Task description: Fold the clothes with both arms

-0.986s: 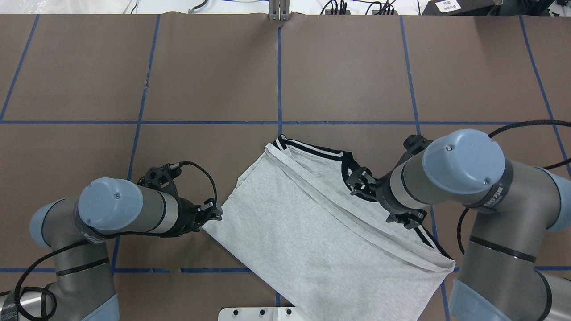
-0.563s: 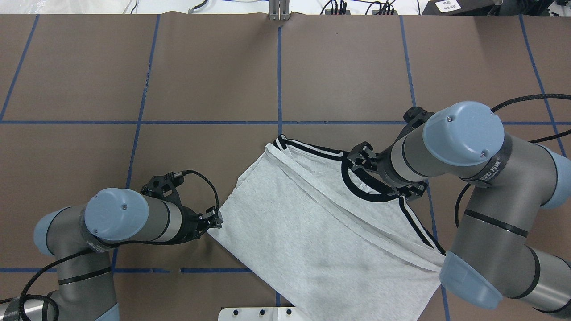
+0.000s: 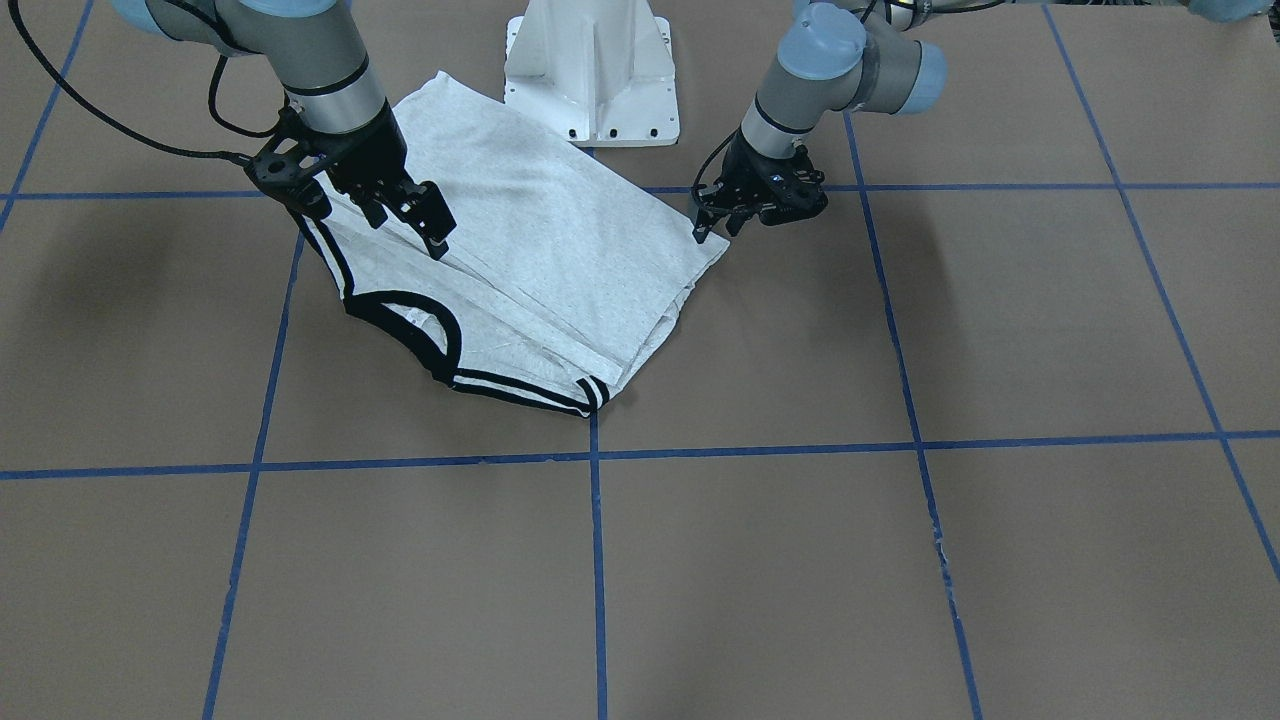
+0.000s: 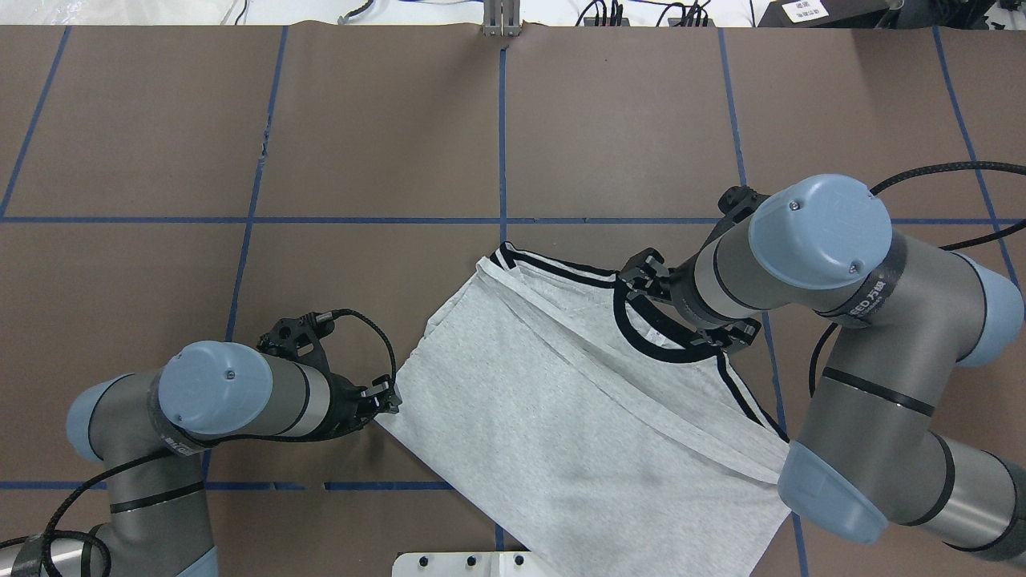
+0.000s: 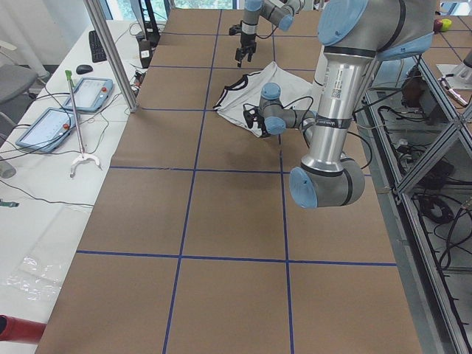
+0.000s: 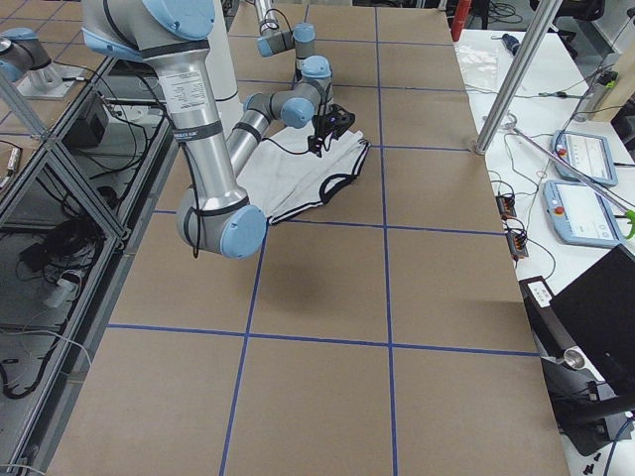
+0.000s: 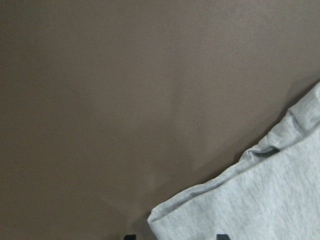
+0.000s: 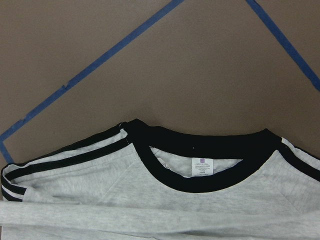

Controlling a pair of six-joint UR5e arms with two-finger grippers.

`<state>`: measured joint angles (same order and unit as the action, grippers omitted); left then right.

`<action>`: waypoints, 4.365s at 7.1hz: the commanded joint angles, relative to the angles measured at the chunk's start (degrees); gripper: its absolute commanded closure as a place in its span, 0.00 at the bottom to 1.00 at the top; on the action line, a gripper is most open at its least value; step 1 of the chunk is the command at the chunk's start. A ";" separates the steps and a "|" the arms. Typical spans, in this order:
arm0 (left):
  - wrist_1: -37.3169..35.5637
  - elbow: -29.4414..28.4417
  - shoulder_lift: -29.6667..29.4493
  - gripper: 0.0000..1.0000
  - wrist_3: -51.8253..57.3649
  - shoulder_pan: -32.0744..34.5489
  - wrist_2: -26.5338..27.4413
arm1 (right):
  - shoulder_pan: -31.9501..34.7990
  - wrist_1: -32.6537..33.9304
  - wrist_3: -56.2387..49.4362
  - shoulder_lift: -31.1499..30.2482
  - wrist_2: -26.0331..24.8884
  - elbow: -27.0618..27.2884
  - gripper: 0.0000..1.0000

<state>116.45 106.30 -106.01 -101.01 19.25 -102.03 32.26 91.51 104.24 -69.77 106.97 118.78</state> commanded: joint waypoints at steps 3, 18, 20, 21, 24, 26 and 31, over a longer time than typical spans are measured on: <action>0.00 -0.75 0.02 0.84 0.12 0.00 1.05 | 0.00 -0.01 0.00 0.08 0.00 -0.22 0.00; 14.24 -45.40 -33.03 0.42 19.63 25.66 0.44 | -2.80 -11.95 0.35 3.15 -3.86 -3.90 0.00; 13.54 -36.32 -26.92 0.35 19.72 26.01 -2.35 | -4.64 -12.05 0.18 3.85 -3.69 -6.18 0.00; 13.54 -30.25 -22.18 0.35 19.63 26.36 -5.60 | -8.49 -11.88 -1.39 4.81 -6.31 -8.89 0.00; 13.45 -24.83 -18.53 0.35 19.63 26.54 -5.98 | -14.49 1.34 -21.55 7.71 -10.11 -10.41 0.00; 13.45 -24.83 -18.26 0.35 19.72 26.54 -5.98 | -15.12 3.33 -28.72 9.91 -10.29 -12.69 0.00; 13.45 -24.74 -17.91 0.35 19.63 26.54 -5.98 | -15.12 3.42 -37.26 12.55 -10.38 -17.52 0.00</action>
<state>129.90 81.50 -123.96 -81.38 45.79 -108.02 17.14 94.92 68.08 -57.91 96.62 102.51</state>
